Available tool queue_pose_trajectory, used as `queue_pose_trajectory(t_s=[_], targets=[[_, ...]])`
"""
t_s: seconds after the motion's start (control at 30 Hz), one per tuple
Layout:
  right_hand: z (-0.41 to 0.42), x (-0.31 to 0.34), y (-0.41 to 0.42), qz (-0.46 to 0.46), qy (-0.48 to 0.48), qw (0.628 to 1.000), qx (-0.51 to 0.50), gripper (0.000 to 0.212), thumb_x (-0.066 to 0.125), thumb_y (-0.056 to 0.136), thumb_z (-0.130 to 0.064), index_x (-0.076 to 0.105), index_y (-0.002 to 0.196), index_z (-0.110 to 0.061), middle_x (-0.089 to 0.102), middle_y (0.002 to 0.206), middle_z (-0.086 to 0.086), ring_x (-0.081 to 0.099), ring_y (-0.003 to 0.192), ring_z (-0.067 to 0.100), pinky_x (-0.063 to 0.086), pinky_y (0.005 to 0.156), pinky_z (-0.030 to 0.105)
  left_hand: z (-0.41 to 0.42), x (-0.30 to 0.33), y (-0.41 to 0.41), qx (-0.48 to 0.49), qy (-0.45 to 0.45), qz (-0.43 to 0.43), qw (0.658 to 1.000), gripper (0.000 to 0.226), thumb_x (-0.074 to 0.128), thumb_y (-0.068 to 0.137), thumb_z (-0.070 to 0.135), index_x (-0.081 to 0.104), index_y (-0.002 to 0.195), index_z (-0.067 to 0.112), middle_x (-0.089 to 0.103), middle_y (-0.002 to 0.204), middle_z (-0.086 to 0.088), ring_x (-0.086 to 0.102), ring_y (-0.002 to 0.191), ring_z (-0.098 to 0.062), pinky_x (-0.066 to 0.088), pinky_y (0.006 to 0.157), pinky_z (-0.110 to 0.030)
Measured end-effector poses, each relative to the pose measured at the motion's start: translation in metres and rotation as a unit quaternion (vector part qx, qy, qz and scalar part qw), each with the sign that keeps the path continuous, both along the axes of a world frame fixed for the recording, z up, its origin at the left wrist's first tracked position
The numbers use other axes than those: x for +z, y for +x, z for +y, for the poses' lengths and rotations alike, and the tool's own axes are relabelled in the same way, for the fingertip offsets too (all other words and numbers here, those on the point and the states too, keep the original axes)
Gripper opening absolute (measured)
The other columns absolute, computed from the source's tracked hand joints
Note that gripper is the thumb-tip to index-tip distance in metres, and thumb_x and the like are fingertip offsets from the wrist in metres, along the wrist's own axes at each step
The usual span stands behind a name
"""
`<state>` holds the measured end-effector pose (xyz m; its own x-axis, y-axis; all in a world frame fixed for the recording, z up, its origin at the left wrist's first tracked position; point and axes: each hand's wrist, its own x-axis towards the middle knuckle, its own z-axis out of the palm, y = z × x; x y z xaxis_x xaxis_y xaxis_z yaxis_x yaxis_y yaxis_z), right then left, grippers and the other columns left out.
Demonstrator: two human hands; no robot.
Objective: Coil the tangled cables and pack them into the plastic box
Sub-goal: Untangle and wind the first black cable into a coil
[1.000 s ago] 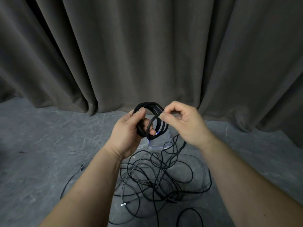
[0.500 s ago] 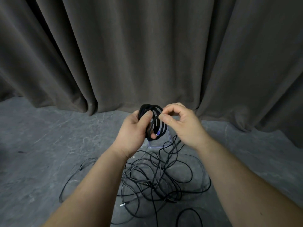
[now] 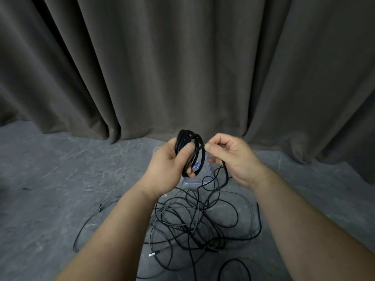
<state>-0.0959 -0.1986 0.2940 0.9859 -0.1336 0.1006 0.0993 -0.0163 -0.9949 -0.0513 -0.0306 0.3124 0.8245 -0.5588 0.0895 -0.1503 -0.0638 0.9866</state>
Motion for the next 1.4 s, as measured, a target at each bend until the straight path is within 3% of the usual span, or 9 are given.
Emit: queue_pose_trajectory(t_s=[0.2, 0.57, 0.73, 0.9, 1.0, 1.07, 1.17, 1.27, 1.4], targets=[[0.011, 0.0, 0.007, -0.046, -0.021, 0.995, -0.089, 0.017, 0.068, 0.078, -0.04, 0.063, 0.068, -0.027, 0.06, 0.072, 0.004, 0.053, 0.07, 0.015, 0.045, 0.068, 0.031, -0.01, -0.002, -0.002, -0.011, -0.094, 0.101, 0.99, 0.024, 0.044, 0.1, 0.029, 0.052, 0.09, 0.01, 0.048, 0.048, 0.0, 0.052, 0.048, -0.017, 0.045, 0.058, -0.025], [0.004, 0.001, 0.005, -0.017, -0.004, 1.0, -0.026, 0.018, 0.069, 0.073, -0.047, 0.066, 0.068, -0.03, 0.058, 0.085, 0.012, 0.053, 0.087, 0.022, 0.046, 0.097, 0.051, 0.002, 0.001, 0.006, 0.054, -0.086, 0.057, 0.993, 0.021, 0.043, 0.102, 0.022, 0.056, 0.089, 0.012, 0.053, 0.049, 0.0, 0.058, 0.048, -0.015, 0.051, 0.056, -0.024], [0.011, -0.002, 0.008, -0.036, -0.003, 0.996, -0.081, 0.024, 0.069, 0.072, -0.051, 0.064, 0.067, -0.028, 0.062, 0.079, 0.01, 0.056, 0.08, 0.023, 0.047, 0.091, 0.056, -0.005, 0.001, -0.004, -0.004, -0.054, 0.043, 0.998, 0.022, 0.042, 0.102, 0.025, 0.051, 0.086, 0.012, 0.054, 0.05, 0.001, 0.058, 0.049, -0.014, 0.05, 0.056, -0.021], [0.017, -0.004, 0.013, -0.069, -0.058, 0.982, -0.163, 0.025, 0.065, 0.071, -0.057, 0.062, 0.068, -0.032, 0.061, 0.087, 0.013, 0.059, 0.078, 0.017, 0.051, 0.081, 0.043, -0.011, -0.004, -0.007, -0.019, -0.02, 0.033, 0.999, 0.042, 0.037, 0.101, 0.045, 0.041, 0.074, 0.013, 0.045, 0.05, 0.003, 0.046, 0.048, -0.013, 0.043, 0.059, -0.024], [0.018, -0.005, 0.013, -0.073, -0.06, 0.98, -0.173, 0.022, 0.068, 0.079, -0.045, 0.06, 0.07, -0.027, 0.06, 0.082, 0.007, 0.058, 0.071, 0.01, 0.048, 0.07, 0.029, -0.013, -0.006, -0.008, -0.042, -0.033, 0.041, 0.998, 0.047, 0.044, 0.094, 0.055, 0.04, 0.073, 0.014, 0.039, 0.05, 0.005, 0.038, 0.046, -0.01, 0.038, 0.053, -0.021], [0.018, -0.007, 0.012, -0.077, -0.03, 0.983, -0.167, 0.021, 0.068, 0.087, -0.027, 0.058, 0.071, -0.02, 0.061, 0.07, -0.001, 0.056, 0.066, 0.008, 0.047, 0.065, 0.027, -0.012, -0.005, -0.009, -0.067, -0.063, 0.047, 0.995, 0.031, 0.054, 0.091, 0.038, 0.042, 0.077, 0.014, 0.037, 0.051, 0.008, 0.033, 0.046, -0.009, 0.029, 0.05, -0.023], [0.02, -0.006, 0.012, -0.088, -0.007, 0.98, -0.176, 0.022, 0.068, 0.088, -0.02, 0.058, 0.069, -0.018, 0.06, 0.064, -0.002, 0.055, 0.064, 0.011, 0.047, 0.063, 0.029, -0.012, -0.002, -0.011, -0.071, -0.079, 0.065, 0.992, 0.021, 0.051, 0.099, 0.014, 0.044, 0.079, 0.014, 0.032, 0.049, 0.011, 0.026, 0.044, -0.006, 0.019, 0.056, -0.034], [0.025, -0.008, 0.015, -0.098, 0.003, 0.977, -0.187, 0.014, 0.069, 0.088, -0.021, 0.06, 0.076, -0.021, 0.063, 0.069, -0.009, 0.059, 0.068, 0.006, 0.048, 0.067, 0.024, -0.015, 0.001, -0.011, -0.019, -0.095, 0.105, 0.99, 0.029, 0.047, 0.1, 0.013, 0.039, 0.072, 0.016, 0.029, 0.046, 0.011, 0.025, 0.04, -0.005, 0.029, 0.057, -0.03], [0.026, -0.011, 0.016, -0.077, -0.006, 0.986, -0.148, 0.016, 0.061, 0.09, -0.036, 0.062, 0.104, -0.042, 0.067, 0.105, -0.008, 0.064, 0.099, 0.004, 0.051, 0.09, 0.03, -0.016, 0.002, -0.011, 0.003, -0.103, 0.106, 0.989, 0.033, 0.049, 0.099, 0.02, 0.047, 0.066, 0.015, 0.036, 0.042, 0.004, 0.033, 0.037, -0.01, 0.047, 0.057, -0.024]])
